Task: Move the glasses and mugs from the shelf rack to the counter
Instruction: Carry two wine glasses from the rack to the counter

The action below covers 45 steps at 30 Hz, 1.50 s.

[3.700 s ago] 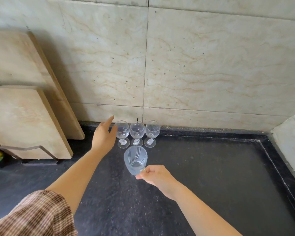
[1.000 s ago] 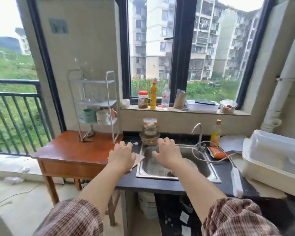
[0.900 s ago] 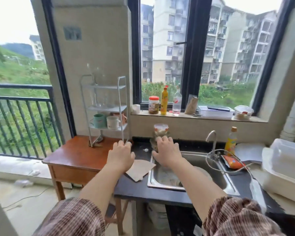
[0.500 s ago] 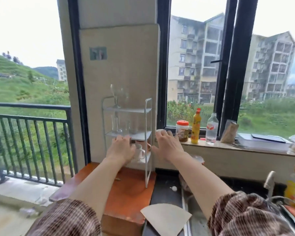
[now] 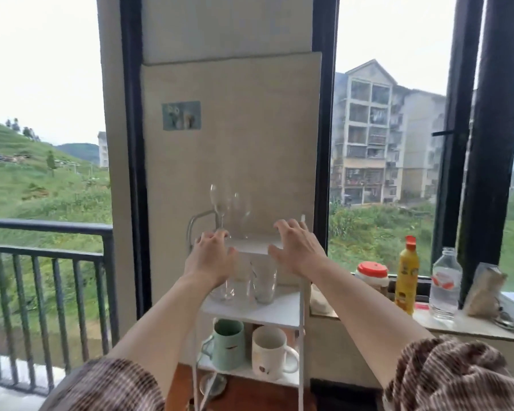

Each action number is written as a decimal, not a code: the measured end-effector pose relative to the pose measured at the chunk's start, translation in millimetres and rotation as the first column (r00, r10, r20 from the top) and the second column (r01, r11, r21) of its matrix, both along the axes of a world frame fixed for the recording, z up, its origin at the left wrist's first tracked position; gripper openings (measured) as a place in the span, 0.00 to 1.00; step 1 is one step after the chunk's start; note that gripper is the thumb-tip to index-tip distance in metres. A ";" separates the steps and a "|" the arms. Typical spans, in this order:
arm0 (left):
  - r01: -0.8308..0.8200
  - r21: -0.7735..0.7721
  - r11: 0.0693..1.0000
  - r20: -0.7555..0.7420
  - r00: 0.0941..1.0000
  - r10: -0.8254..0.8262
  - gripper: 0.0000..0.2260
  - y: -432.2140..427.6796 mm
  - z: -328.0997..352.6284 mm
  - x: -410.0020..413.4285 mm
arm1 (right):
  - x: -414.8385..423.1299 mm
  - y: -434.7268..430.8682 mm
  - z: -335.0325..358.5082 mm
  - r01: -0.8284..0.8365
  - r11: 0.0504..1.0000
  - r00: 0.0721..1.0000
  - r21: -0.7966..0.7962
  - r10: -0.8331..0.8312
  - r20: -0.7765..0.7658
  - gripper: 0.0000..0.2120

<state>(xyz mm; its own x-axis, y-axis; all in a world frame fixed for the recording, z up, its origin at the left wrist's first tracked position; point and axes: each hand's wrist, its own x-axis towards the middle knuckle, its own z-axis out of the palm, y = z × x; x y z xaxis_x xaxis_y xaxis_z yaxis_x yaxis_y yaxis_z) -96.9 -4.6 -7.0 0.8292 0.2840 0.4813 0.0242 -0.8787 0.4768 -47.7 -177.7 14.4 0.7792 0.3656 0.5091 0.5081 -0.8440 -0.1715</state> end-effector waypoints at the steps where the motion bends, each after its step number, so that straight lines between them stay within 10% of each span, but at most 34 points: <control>1: 0.012 -0.003 1.000 0.015 1.000 -0.012 0.21 10.3 2.3 14.4 | 12.8 10.8 1.9 0.009 1.000 1.000 0.010 -0.009 -0.006 0.24; 12: 0.140 -0.035 0.990 0.169 0.977 -0.133 0.30 105.3 52.8 141.3 | 134.9 108.0 19.7 0.144 0.945 0.980 0.293 -0.096 -0.174 0.26; 23: 0.395 -0.468 0.791 0.160 0.918 -0.363 0.40 125.6 63.6 210.9 | 190.4 135.6 43.1 0.195 0.607 0.886 0.771 0.229 -0.404 0.28; 32: 0.405 -0.404 0.820 0.210 0.914 -0.348 0.35 119.6 66.8 205.8 | 170.1 123.8 39.7 0.160 0.522 0.916 0.838 0.237 -0.323 0.31; 45: 0.761 -0.409 0.504 0.569 0.644 -0.511 0.27 7.4 85.9 129.9 | 37.9 -11.2 81.1 0.017 0.350 0.976 0.936 0.198 -0.092 0.21</control>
<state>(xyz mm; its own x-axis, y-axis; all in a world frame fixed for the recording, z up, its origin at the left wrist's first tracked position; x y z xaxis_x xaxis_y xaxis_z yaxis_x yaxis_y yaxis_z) 33.0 2.8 78.9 0.7128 0.0546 0.6992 -0.6902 -0.1228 0.7131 -9.8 -188.9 95.5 0.8773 -0.1840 0.4433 0.4443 -0.0382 -0.8951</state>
